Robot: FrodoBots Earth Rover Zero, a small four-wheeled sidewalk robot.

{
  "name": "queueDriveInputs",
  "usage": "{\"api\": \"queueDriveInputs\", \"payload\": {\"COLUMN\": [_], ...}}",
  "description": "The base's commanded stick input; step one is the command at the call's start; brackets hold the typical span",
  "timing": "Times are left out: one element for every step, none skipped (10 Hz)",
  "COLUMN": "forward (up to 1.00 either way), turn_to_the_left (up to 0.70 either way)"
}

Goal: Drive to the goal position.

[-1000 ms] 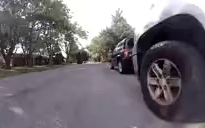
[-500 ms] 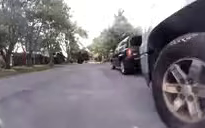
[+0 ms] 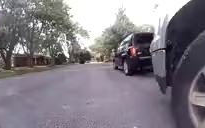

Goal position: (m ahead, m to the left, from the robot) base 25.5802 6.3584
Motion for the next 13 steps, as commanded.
{"api": "queueDriveInputs", "payload": {"forward": [0.7, 0.7, 0.82, 0.85, 0.85, 0.85, 0.85, 0.85, 0.85, 0.85, 0.85, 0.85, 0.85], "turn_to_the_left": [0.0, 0.0, 0.0, 0.0, 0.0, 0.0, 0.0, 0.0, 0.0, 0.0, 0.0, 0.0, 0.0]}}
